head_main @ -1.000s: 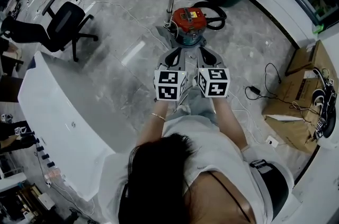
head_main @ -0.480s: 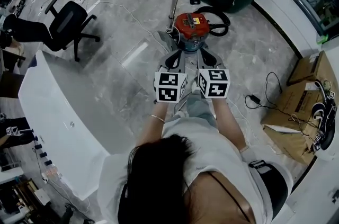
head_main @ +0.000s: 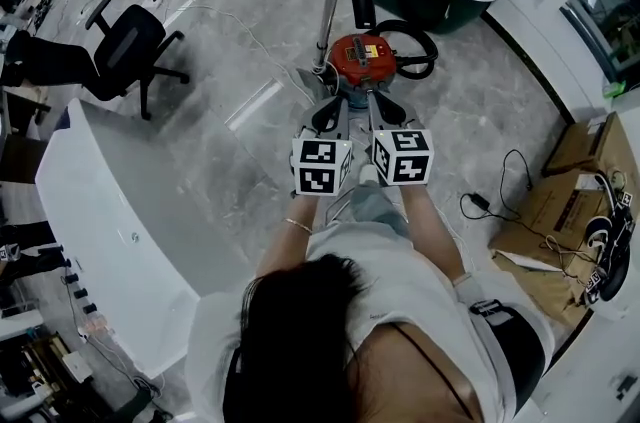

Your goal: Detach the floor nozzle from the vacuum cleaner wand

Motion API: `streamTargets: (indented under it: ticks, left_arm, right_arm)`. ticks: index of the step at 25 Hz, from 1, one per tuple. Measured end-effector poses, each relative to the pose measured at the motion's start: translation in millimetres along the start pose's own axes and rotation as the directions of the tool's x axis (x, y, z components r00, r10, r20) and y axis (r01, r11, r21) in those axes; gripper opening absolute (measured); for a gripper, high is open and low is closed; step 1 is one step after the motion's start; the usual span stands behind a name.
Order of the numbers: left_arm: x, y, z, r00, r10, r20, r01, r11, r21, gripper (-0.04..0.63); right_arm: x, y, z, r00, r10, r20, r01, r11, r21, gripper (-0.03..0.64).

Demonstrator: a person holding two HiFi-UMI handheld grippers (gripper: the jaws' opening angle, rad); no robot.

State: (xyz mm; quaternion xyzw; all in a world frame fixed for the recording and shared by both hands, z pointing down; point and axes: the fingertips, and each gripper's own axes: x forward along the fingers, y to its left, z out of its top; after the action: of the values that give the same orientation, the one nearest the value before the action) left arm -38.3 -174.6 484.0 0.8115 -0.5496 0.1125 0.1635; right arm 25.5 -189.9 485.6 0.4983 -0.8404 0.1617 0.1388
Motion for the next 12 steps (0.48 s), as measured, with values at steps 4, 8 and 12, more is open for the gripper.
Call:
streamTargets:
  ticks: [4, 8, 12]
  left_arm:
    - [15, 2, 8, 1.0, 0.021, 0.004, -0.021, 1.0, -0.014, 0.005]
    - [29, 4, 14, 0.999, 0.039, 0.001, -0.039, 0.999, -0.02, 0.003]
    - [41, 4, 20, 0.998, 0.057, 0.003, -0.057, 0.998, -0.022, 0.005]
  right_arm:
    - [10, -9, 10, 0.999, 0.043, -0.006, -0.043, 0.999, -0.013, 0.015]
    - [21, -20, 22, 0.998, 0.06, -0.002, -0.06, 0.998, -0.016, 0.015]
    - [32, -33, 20, 0.996, 0.078, -0.047, -0.078, 0.997, -0.002, 0.015]
